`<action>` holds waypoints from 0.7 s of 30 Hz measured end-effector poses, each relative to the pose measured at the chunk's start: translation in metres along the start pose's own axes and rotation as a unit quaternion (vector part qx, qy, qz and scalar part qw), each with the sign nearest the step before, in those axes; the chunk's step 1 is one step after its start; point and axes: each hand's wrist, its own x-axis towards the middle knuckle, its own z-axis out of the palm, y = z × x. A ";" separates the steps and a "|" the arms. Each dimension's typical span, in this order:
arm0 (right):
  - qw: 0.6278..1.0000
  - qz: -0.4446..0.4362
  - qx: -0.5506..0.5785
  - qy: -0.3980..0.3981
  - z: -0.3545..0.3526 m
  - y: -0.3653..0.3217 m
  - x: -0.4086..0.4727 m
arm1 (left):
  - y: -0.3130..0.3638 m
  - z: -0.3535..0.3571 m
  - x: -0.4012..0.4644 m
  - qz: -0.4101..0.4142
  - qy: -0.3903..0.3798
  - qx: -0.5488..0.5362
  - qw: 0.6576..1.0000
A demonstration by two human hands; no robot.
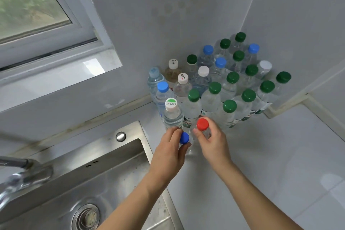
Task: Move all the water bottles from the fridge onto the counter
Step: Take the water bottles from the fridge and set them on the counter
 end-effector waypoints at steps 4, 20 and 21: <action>1.000 -0.007 0.030 0.007 0.000 0.001 0.000 | -0.001 0.007 -0.001 -0.003 0.012 0.012 1.000; 0.994 0.053 0.026 -0.089 -0.006 -0.008 -0.003 | -0.001 0.011 -0.007 -0.034 0.032 0.017 0.999; 0.995 0.050 0.024 -0.088 -0.012 -0.011 -0.008 | 0.002 0.010 -0.008 -0.037 0.032 0.016 0.999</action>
